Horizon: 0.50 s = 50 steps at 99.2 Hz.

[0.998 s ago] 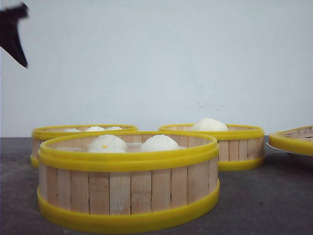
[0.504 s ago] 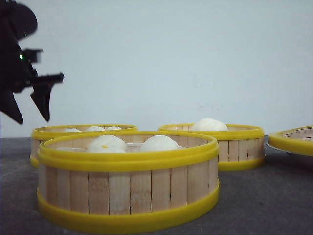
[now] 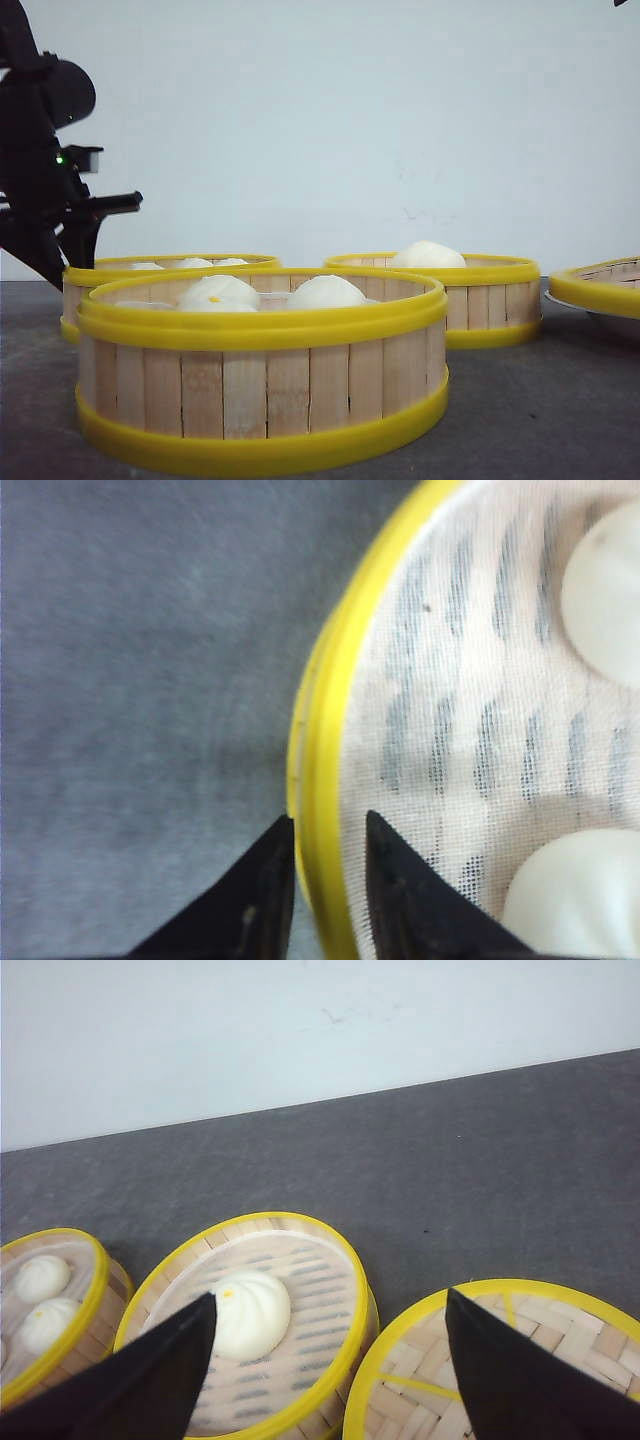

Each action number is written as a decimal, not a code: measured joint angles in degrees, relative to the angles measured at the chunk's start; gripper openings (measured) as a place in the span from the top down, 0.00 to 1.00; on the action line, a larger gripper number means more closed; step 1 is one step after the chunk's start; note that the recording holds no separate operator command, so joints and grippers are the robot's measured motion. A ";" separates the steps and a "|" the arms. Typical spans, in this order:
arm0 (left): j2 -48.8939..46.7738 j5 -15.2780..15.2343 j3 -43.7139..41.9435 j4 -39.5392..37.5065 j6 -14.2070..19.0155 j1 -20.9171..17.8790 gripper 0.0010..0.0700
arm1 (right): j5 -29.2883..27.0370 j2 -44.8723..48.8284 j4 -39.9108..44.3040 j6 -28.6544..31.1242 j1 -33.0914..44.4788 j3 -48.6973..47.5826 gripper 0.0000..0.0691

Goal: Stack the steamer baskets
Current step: 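Reach the left gripper to the rim of the farther bun-filled steamer basket and grasp it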

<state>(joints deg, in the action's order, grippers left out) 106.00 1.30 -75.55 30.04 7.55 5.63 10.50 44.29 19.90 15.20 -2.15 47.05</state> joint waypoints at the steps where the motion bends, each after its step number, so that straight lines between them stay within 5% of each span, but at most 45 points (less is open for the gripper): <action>1: 0.11 -0.07 -0.02 0.00 -0.02 0.07 0.86 | 0.00 0.02 0.00 -0.02 0.00 0.00 0.35; 50: 0.04 -2.01 -1.60 1.11 0.92 0.50 0.98 | 0.00 0.22 0.24 -0.39 0.00 0.00 0.35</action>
<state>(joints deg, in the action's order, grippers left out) 106.04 -0.71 -77.14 31.16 8.47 6.13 10.50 44.51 20.14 14.81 -2.15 47.05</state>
